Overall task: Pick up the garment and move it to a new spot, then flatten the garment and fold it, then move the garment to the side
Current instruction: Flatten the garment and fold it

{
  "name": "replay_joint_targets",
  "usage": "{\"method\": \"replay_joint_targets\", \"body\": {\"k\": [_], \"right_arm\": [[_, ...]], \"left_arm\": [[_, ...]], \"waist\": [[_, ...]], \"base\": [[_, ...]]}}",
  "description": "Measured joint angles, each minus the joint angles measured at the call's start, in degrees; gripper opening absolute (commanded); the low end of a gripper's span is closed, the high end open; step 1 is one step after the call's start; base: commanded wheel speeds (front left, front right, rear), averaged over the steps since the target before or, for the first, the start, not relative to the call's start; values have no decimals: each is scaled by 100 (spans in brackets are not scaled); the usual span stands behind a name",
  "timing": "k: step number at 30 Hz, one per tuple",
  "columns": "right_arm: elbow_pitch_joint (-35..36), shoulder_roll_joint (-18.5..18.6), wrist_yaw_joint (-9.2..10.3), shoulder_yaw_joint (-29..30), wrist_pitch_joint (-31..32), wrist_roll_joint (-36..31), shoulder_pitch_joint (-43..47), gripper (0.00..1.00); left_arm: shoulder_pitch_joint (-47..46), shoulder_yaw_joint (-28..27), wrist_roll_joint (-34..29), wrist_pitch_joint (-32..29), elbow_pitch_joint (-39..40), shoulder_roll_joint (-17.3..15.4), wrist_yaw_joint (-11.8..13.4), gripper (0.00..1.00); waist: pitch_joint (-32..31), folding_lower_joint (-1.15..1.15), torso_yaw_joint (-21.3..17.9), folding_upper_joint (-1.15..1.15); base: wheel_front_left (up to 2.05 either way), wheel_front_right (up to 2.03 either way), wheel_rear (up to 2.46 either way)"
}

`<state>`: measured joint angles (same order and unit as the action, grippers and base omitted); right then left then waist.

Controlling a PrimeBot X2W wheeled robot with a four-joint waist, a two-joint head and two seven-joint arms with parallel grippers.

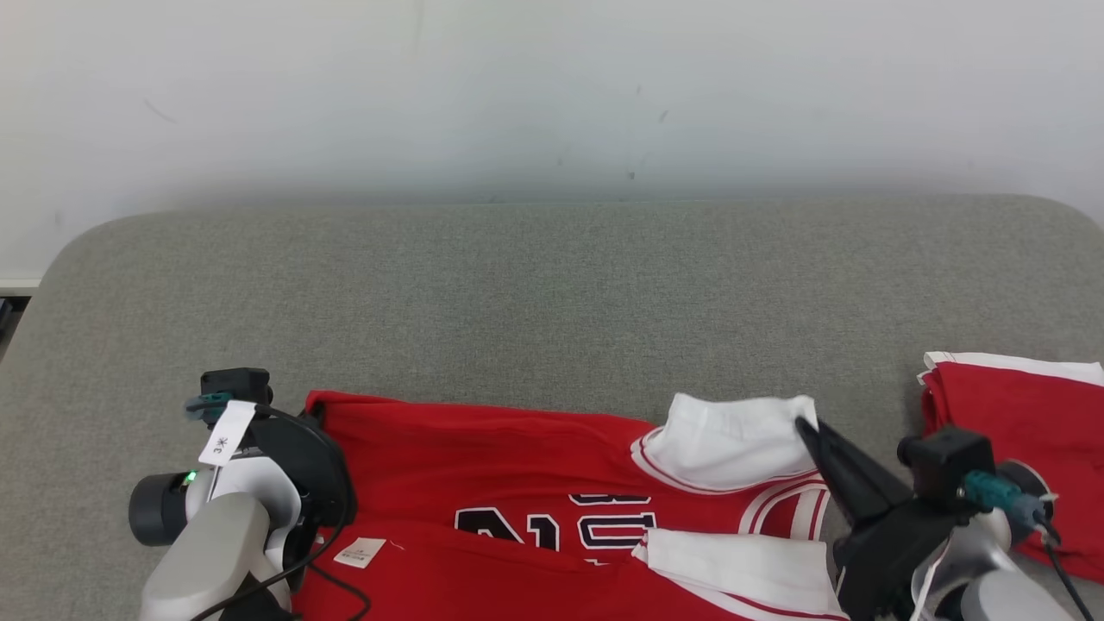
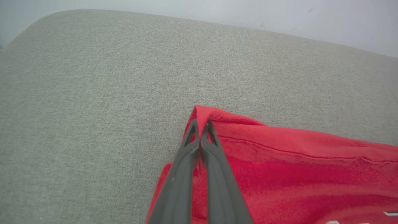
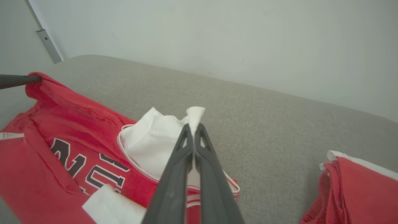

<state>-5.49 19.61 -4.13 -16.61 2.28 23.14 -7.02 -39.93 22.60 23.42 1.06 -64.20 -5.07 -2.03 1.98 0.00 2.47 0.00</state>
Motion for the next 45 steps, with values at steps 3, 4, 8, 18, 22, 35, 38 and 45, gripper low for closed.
{"method": "replay_joint_targets", "body": {"k": [3,4,8,18,22,35,38,45], "right_arm": [[147,56,-42,-52,37,0,162,0],[215,99,-45,-88,81,0,232,0],[457,203,-99,-185,187,2,484,0],[953,414,-192,-391,547,246,1117,0],[1021,531,-193,-399,734,357,1310,0],[1239,733,-182,-415,1256,504,1668,0],[1266,766,-134,-414,1384,506,1735,0],[1313,775,-87,-446,1613,513,1737,0]], "left_arm": [[10,-11,19,37,0,-3,0,3],[24,-35,29,58,1,-4,0,4],[187,-142,97,178,2,-16,1,4],[481,-315,337,413,5,-31,1,5],[597,-332,365,505,21,-30,-42,4],[841,-326,387,613,15,-44,-112,11],[944,-302,387,610,-4,-44,-154,44],[1031,-288,387,599,-24,-41,-151,100]], "waist": [[6,0,6,0],[8,0,9,0],[8,0,19,0],[16,0,87,0],[-4,0,116,1],[-97,0,140,0],[-109,0,137,0],[-123,0,138,0]], "base": [[0,0,0],[0,0,0],[0,0,0],[0,0,0],[0,0,0],[0,0,0],[0,0,0],[0,0,0]]}}
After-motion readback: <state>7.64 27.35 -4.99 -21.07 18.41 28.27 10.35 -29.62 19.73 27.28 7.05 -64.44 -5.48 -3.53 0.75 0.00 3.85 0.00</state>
